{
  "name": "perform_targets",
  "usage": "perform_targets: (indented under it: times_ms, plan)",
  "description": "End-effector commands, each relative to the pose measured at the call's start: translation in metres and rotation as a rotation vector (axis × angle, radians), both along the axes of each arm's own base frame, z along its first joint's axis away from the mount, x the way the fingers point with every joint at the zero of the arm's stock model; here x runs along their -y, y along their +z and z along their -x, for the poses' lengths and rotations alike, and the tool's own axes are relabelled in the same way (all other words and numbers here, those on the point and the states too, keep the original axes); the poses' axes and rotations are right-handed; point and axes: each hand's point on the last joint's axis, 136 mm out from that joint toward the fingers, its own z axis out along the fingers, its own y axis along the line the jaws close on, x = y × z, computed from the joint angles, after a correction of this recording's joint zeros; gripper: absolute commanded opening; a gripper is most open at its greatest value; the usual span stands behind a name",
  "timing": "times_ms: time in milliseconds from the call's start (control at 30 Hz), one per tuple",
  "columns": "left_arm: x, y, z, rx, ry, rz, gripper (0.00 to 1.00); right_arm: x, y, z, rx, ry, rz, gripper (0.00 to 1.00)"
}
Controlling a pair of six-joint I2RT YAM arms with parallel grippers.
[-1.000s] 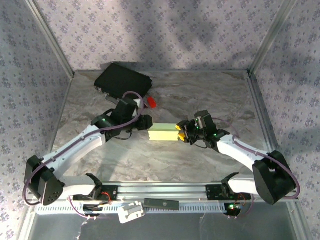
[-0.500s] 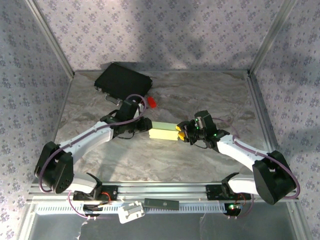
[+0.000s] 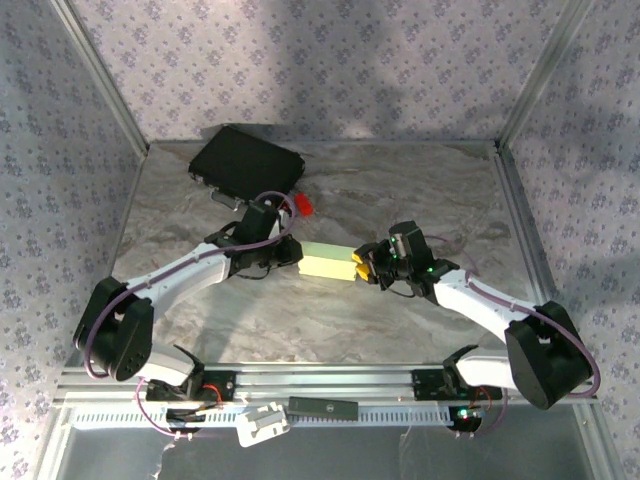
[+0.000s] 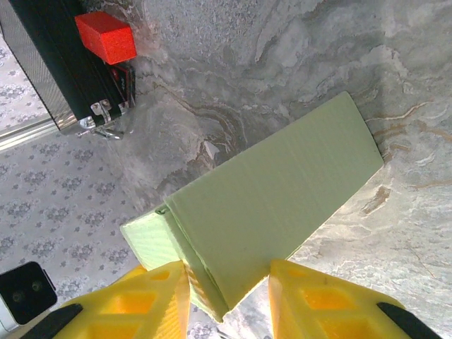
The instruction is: Fold the paper box
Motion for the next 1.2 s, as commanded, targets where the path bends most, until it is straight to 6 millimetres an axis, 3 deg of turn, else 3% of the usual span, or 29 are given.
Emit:
perform_targets:
  times_ms: [0,200,367,500,633,767,833,900,933,1000,1033,1067,1167]
  plan:
    - [-0.007,0.0,0.006,0.002,0.0,-0.009,0.16,0.009,-0.014,0.008,-0.039,0.015,0.078,0.33]
    - [-0.027,0.049,0.019,0.113,0.046,0.019,0.35,0.008,-0.022,0.028,0.005,0.115,0.206,0.31]
    - [-0.041,0.083,0.026,0.176,0.057,0.03,0.38,0.009,-0.023,0.062,0.08,0.206,0.37,0.31]
    - [-0.037,0.079,0.027,0.168,0.05,0.056,0.38,0.013,-0.027,0.079,0.146,0.223,0.455,0.32]
    - [-0.03,0.066,0.025,0.145,0.042,0.074,0.37,0.013,-0.033,0.08,0.171,0.229,0.454,0.33]
    - [-0.032,0.068,0.023,0.155,0.044,0.072,0.37,0.014,-0.011,0.073,0.225,0.255,0.505,0.36]
    - [-0.035,0.072,0.021,0.164,0.048,0.072,0.37,0.019,0.005,0.068,0.266,0.265,0.558,0.46]
    - [-0.043,0.077,0.018,0.168,0.065,0.081,0.37,0.032,0.021,0.062,0.313,0.268,0.629,0.73]
    - [-0.051,0.078,0.015,0.166,0.086,0.082,0.38,0.043,0.028,0.06,0.327,0.272,0.676,0.98]
    - [-0.07,0.08,0.007,0.171,0.139,0.08,0.43,0.082,0.039,0.053,0.325,0.218,0.822,0.99]
    - [-0.083,0.08,0.003,0.173,0.176,0.08,0.6,0.106,0.046,0.051,0.317,0.175,0.908,0.99]
    - [-0.095,0.08,-0.002,0.186,0.204,0.079,0.99,0.132,0.051,0.05,0.3,0.115,0.994,0.99]
    - [-0.134,0.071,-0.012,0.233,0.295,-0.005,1.0,0.197,0.055,0.053,0.236,-0.076,1.125,0.99]
